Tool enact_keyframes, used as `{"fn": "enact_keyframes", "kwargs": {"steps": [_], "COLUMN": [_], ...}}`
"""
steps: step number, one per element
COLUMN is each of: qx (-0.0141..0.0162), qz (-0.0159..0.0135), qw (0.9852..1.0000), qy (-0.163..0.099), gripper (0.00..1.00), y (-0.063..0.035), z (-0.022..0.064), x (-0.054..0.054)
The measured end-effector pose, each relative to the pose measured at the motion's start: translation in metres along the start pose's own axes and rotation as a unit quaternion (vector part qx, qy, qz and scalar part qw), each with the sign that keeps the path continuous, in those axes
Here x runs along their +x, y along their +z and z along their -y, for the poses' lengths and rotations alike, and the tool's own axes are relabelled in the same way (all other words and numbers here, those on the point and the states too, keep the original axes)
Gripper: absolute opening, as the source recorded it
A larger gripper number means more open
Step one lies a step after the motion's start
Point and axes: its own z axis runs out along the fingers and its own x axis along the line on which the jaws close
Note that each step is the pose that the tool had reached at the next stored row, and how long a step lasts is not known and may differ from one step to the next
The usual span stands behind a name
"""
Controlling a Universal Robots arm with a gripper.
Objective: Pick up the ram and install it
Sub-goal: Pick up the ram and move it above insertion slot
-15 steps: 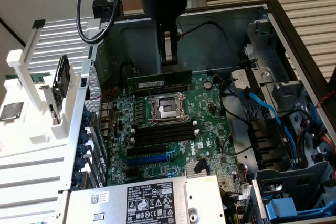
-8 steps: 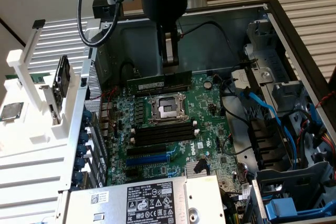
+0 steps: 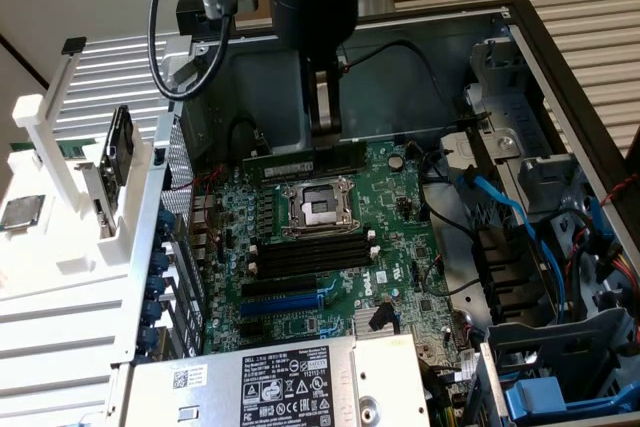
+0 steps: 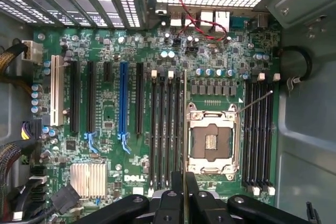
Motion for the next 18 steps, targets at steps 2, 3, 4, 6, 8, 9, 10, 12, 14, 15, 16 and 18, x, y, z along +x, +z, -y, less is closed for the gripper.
{"fn": "enact_keyframes", "kwargs": {"steps": [2,3,4,6,8,9,10,12,14,15,16,18], "qx": [0.0000,0.0001,0.0002,0.0003,0.0002,0.0003,0.0003,0.0003,0.0006,0.0007,0.0006,0.0007], "qz": [0.0000,0.0001,0.0001,0.0000,0.0001,0.0003,0.0007,0.0017,0.0032,0.0035,0.0037,0.0042], "qw": [1.0000,1.0000,1.0000,1.0000,1.0000,1.0000,1.0000,1.0000,1.0000,1.0000,1.0000,1.0000], "qy": [0.000,0.000,0.000,0.000,0.000,0.000,0.000,0.000,0.000,0.000,0.000,0.000], "gripper": [0.14,0.14,0.14,0.14,0.14,0.14,0.14,0.14,0.14,0.14,0.14,0.14], "y": [0.0005,0.0013,0.0027,0.0055,0.0079,0.0091,0.0104,0.0133,0.0164,0.0181,0.0199,0.0236], "z": [0.0002,0.0004,0.0006,0.0017,0.0038,0.0047,0.0053,0.0056,0.0057,0.0058,0.0059,0.0059], "x": [0.002,0.002,0.003,0.003,0.004,0.005,0.006,0.009,0.011,0.011,0.012,0.012]}}
